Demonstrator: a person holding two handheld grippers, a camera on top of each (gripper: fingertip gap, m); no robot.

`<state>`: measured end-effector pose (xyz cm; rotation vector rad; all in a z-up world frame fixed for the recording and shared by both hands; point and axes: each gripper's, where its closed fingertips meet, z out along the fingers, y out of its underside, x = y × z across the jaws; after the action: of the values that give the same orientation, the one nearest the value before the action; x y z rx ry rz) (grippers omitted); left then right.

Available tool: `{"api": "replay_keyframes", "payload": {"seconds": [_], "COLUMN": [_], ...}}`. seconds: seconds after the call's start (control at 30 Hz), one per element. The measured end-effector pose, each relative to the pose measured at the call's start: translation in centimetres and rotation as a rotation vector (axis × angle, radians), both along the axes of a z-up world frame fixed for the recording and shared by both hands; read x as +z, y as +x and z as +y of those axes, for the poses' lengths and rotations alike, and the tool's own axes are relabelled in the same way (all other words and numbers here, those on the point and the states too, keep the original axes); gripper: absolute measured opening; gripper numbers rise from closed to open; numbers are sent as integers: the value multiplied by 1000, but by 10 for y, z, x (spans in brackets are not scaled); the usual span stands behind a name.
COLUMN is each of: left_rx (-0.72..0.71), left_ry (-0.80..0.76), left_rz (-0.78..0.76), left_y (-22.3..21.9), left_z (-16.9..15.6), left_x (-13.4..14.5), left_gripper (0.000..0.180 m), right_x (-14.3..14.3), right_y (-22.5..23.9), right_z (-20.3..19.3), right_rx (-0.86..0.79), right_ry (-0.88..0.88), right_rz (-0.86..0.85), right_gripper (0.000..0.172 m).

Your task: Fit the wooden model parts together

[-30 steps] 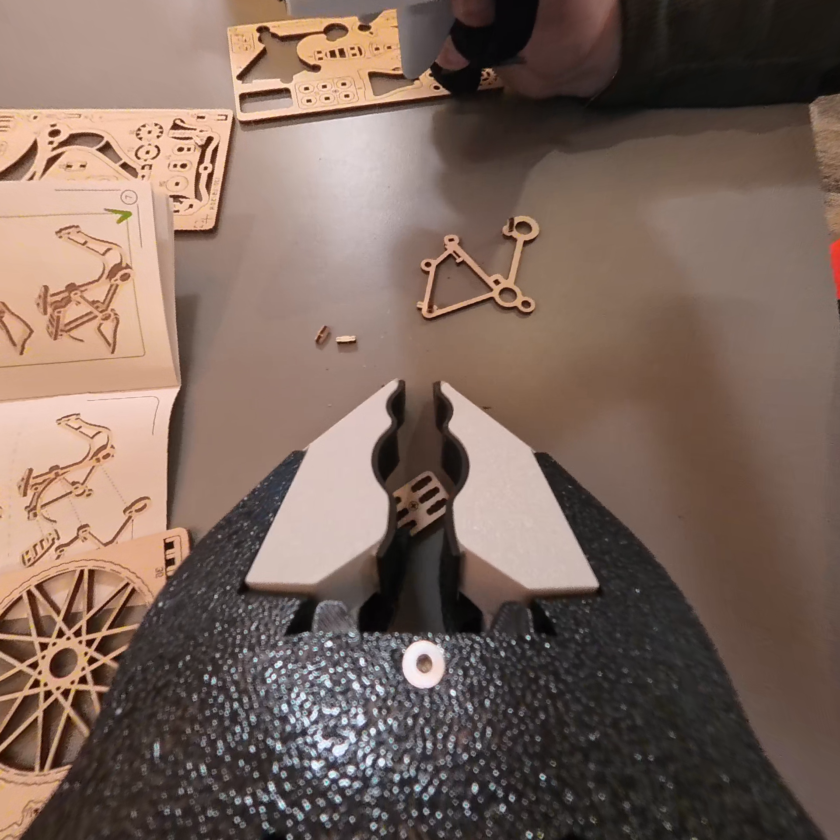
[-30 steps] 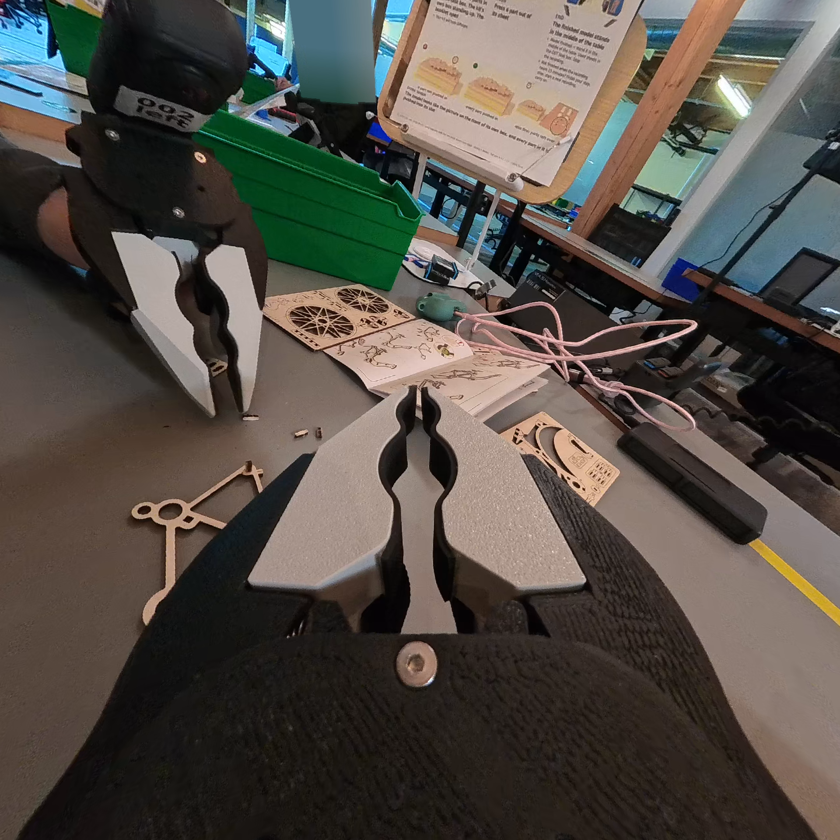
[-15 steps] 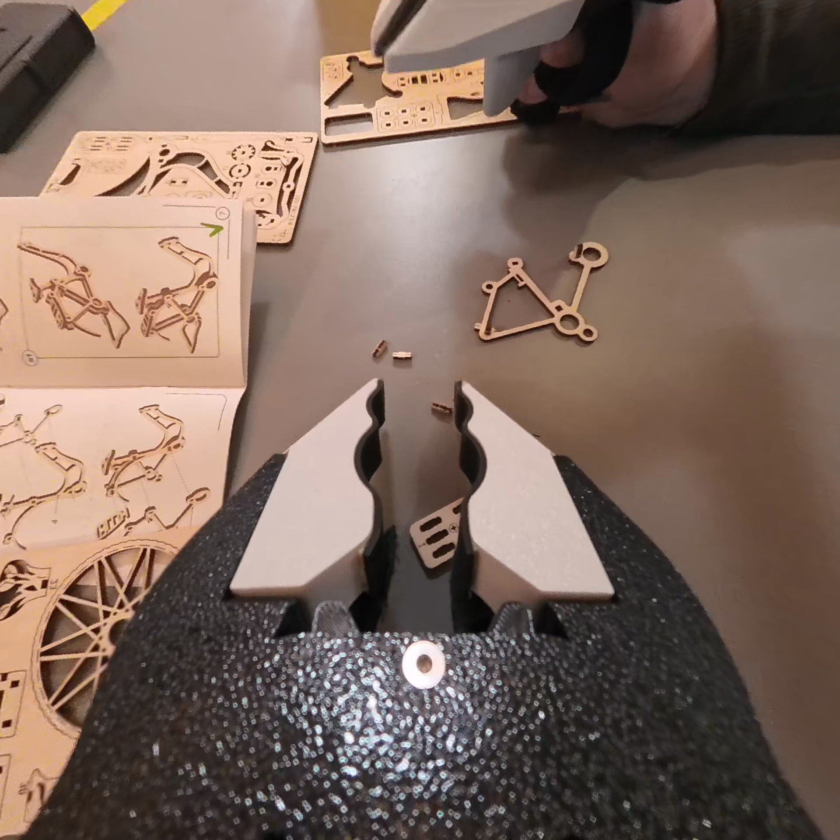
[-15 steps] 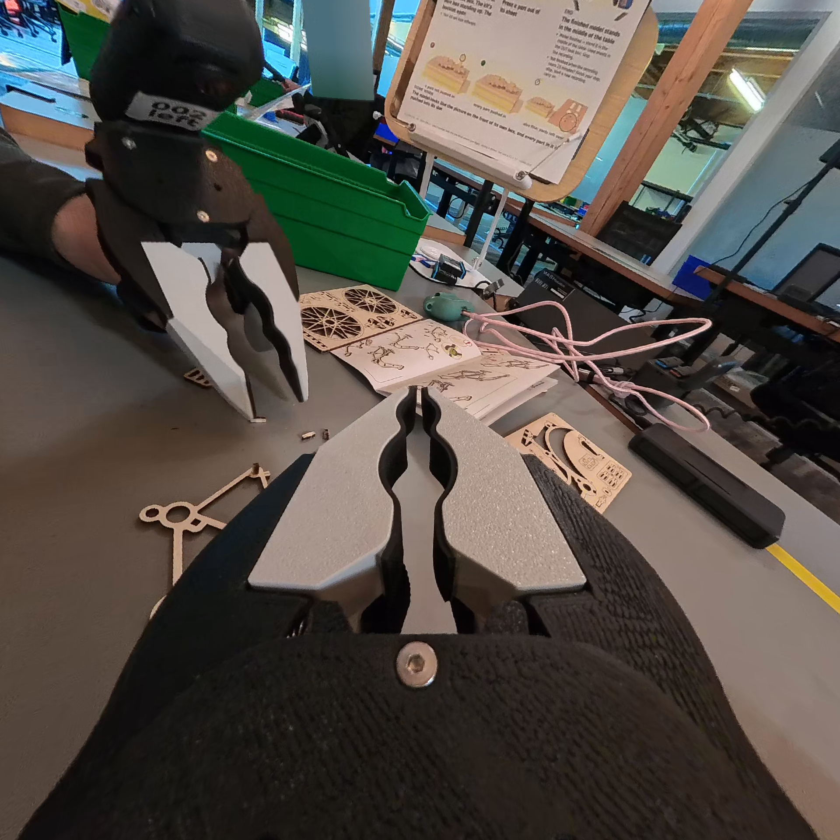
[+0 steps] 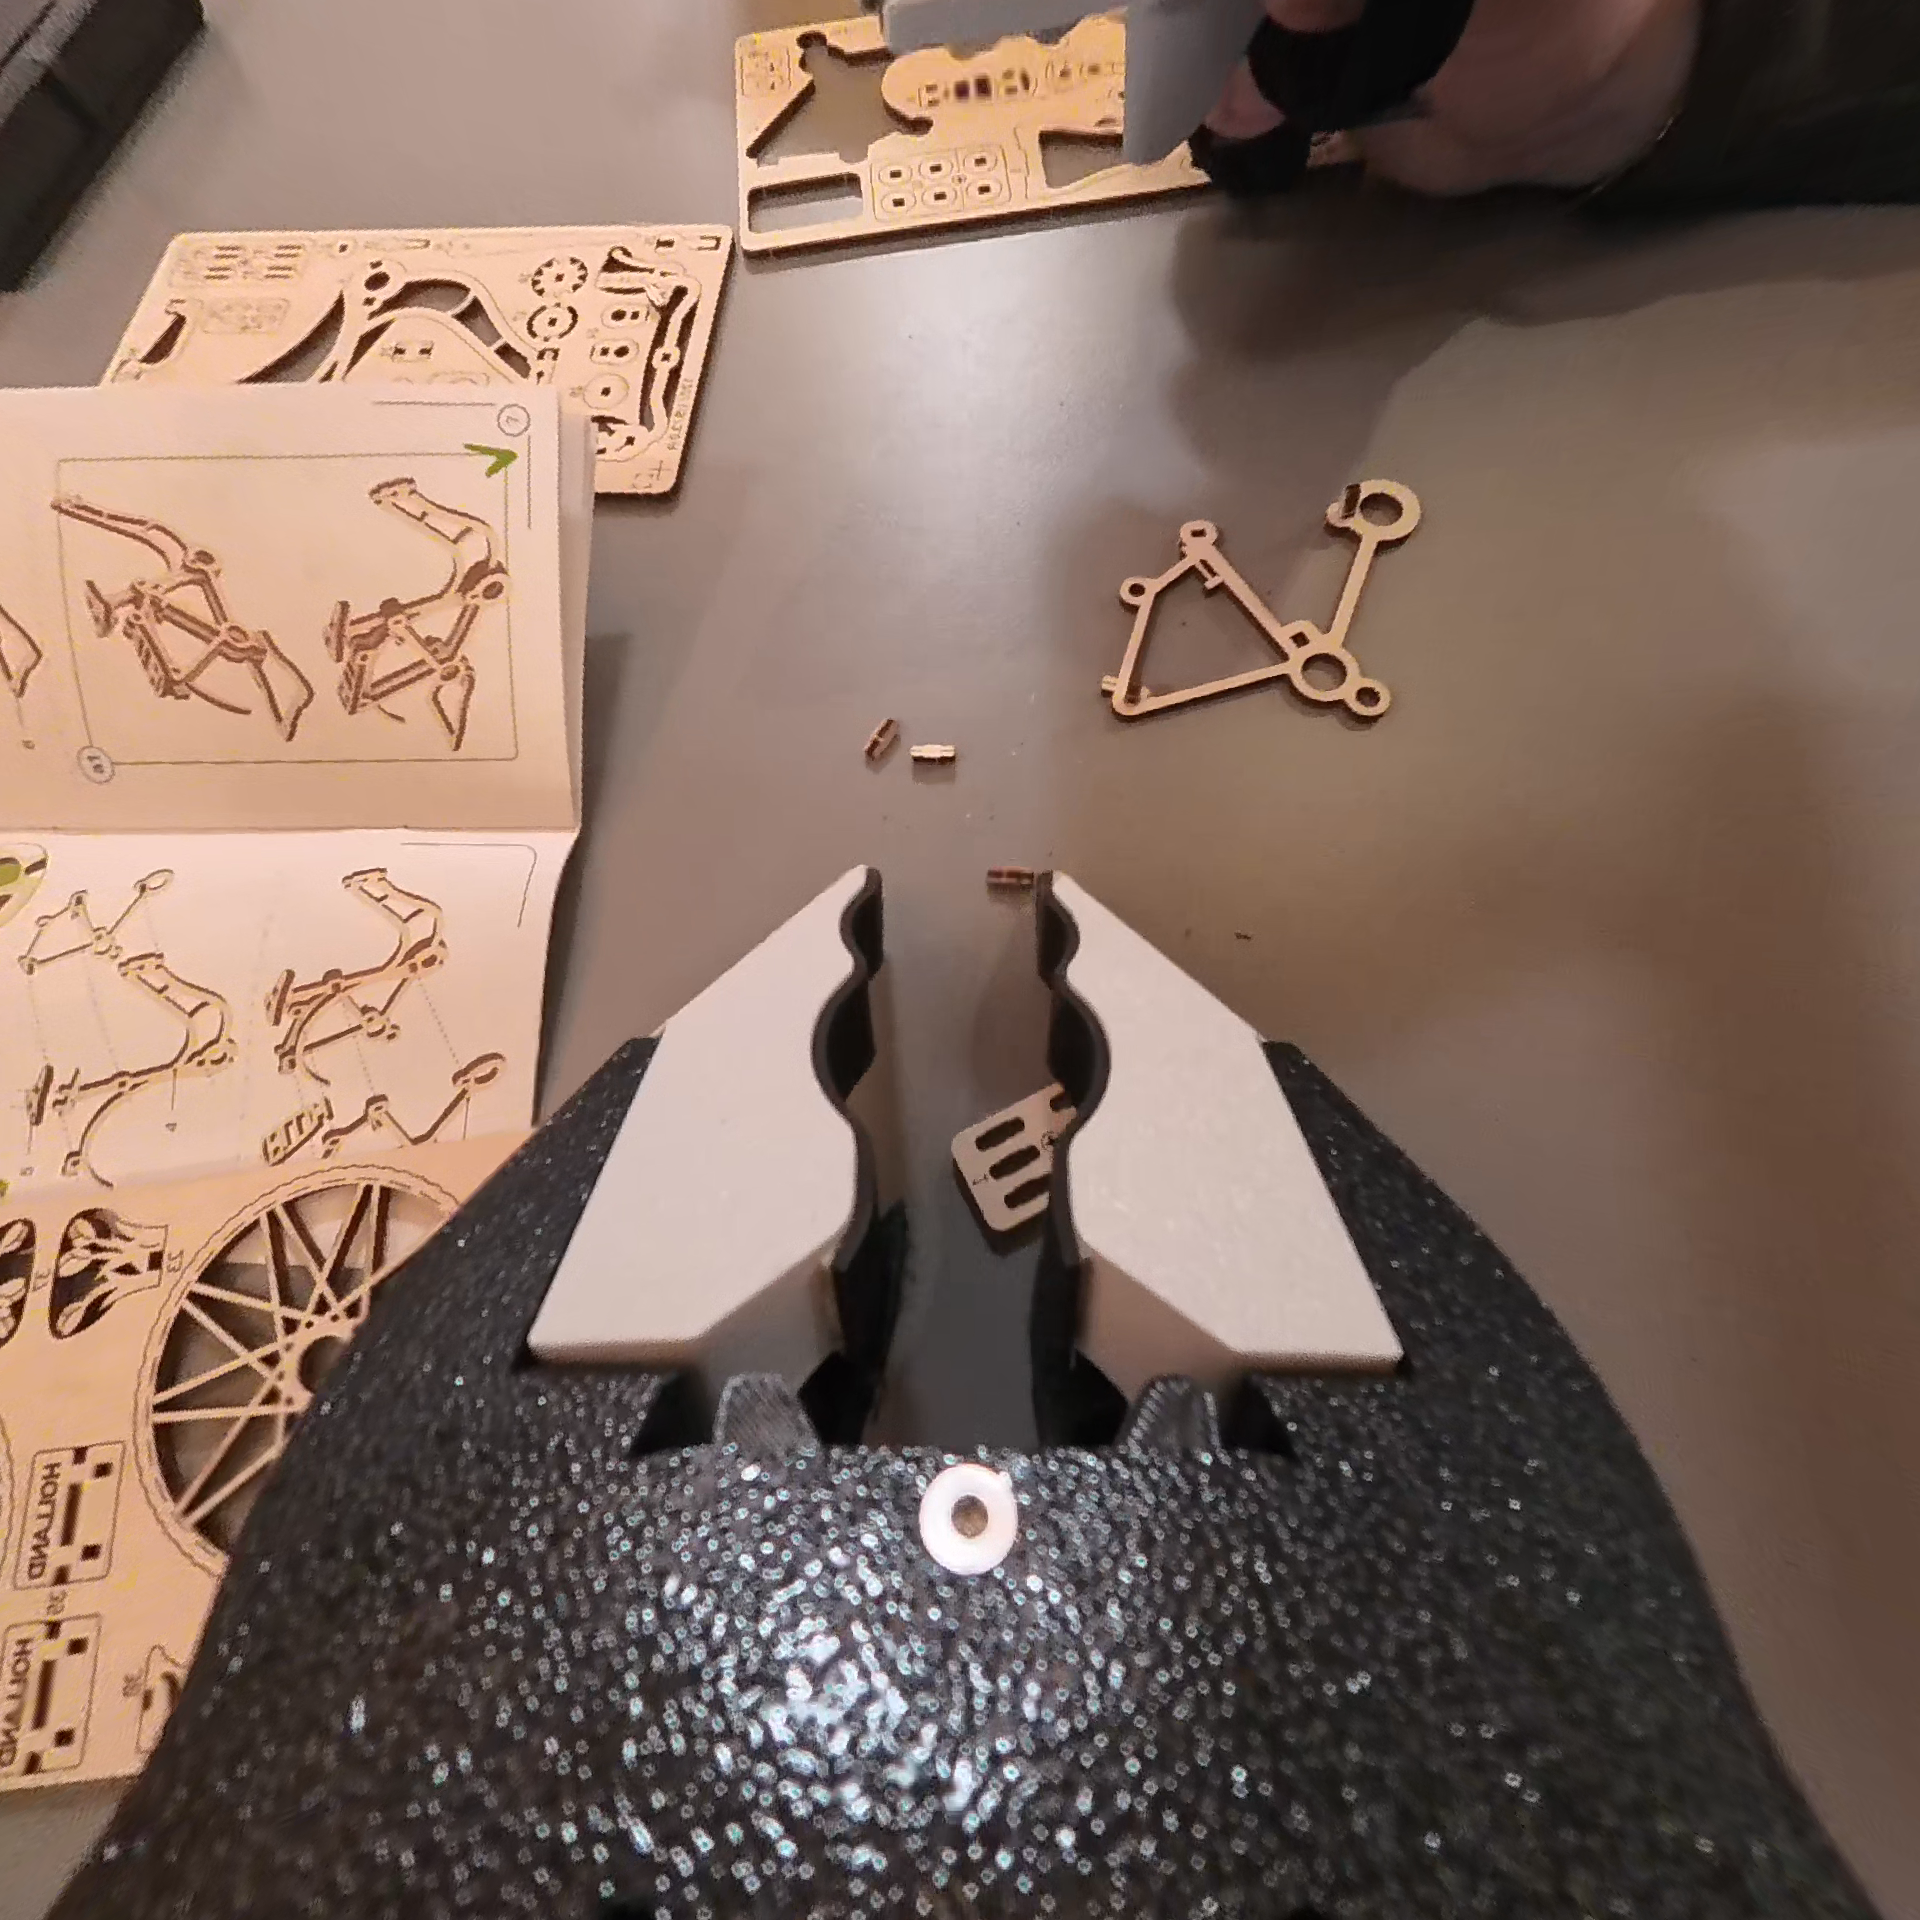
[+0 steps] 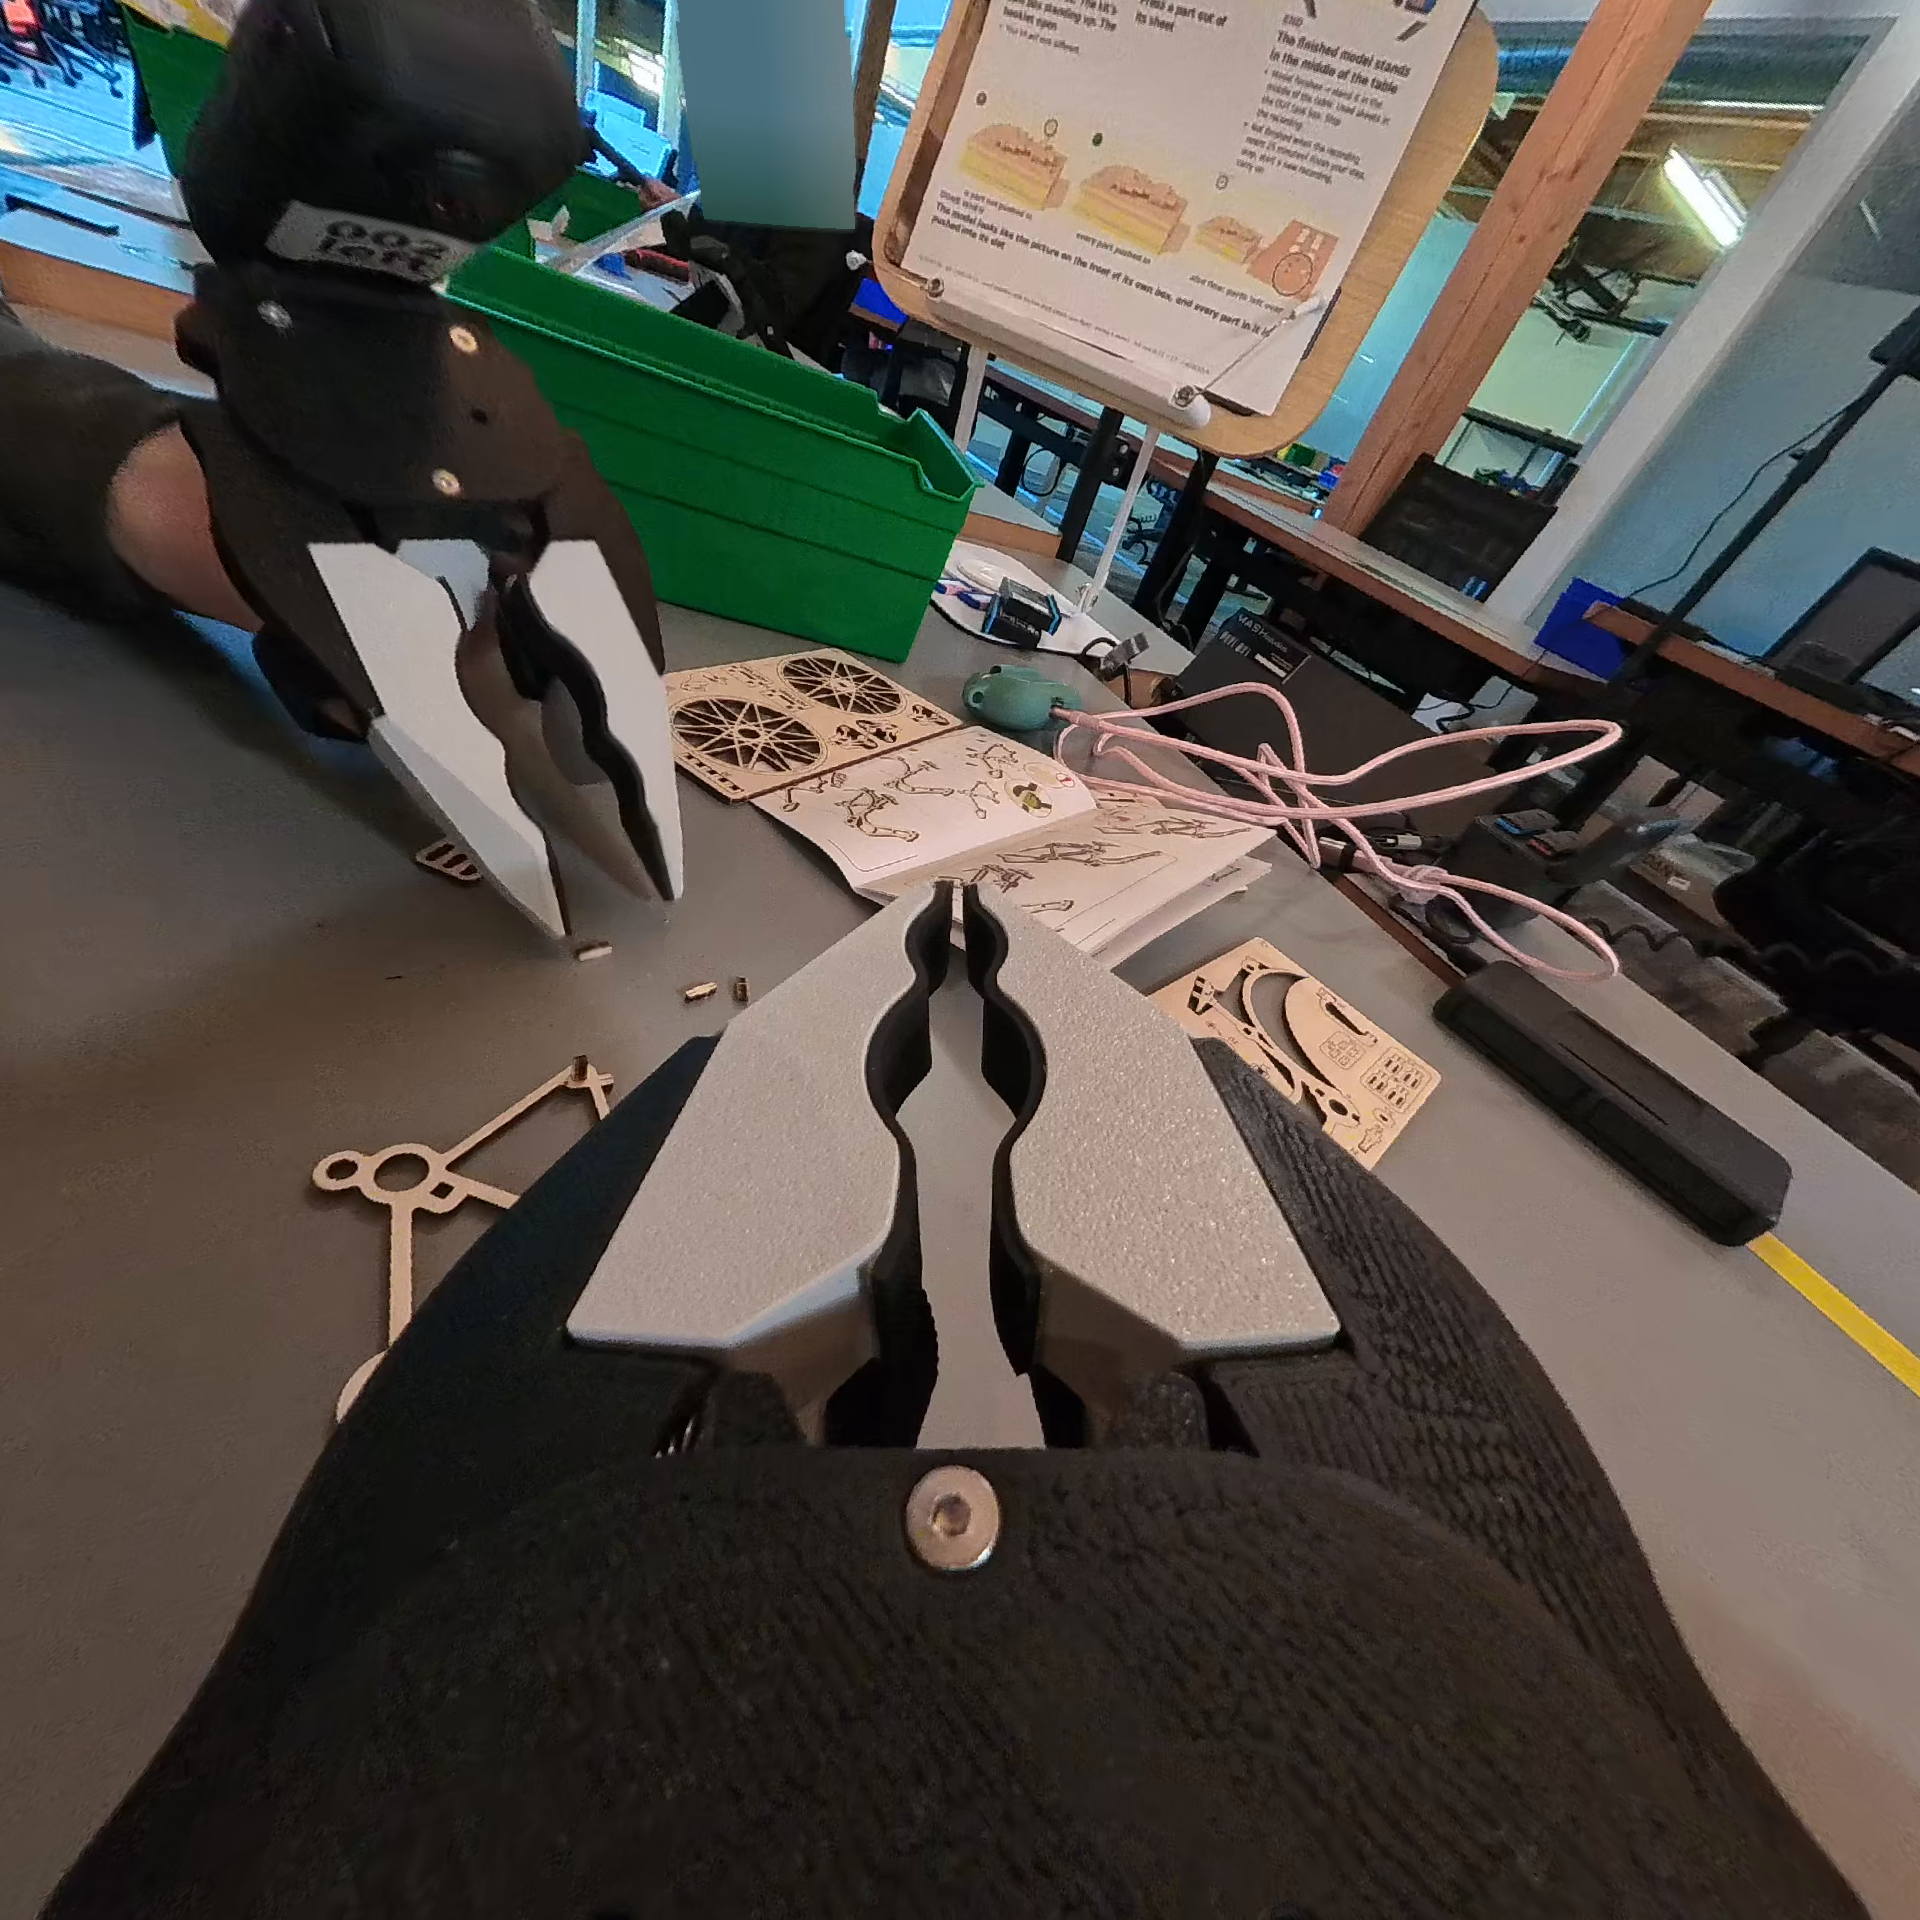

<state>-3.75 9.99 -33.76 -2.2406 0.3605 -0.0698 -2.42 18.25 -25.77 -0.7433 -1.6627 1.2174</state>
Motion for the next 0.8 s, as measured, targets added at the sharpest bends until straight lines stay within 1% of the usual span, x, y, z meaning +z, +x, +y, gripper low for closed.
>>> {"api": "replay_keyframes", "payload": {"seconds": [0.07,0.17,0.3,0.5,0.8], "left_rx": [-6,-16,-69,-107,-131], "left_ry": [13,1,-4,-33,-53], "left_rz": [-9,-6,20,-49,-72], "left_y": [2,5,12,22,24], "left_z": [1,2,2,-3,-10], "left_x": [2,-1,-4,-6,-1], "left_gripper": [28,29,29,21,13], "right_x": [0,0,0,0,0], "right_y": [0,0,0,0,0], "right_z": [0,-1,-1,-1,-1], "right_rx": [1,3,3,3,3], "right_ry": [-1,2,1,3,2], "right_rz": [-1,-1,-1,-2,-3], "right_gripper": [0,0,0,0,0]}}
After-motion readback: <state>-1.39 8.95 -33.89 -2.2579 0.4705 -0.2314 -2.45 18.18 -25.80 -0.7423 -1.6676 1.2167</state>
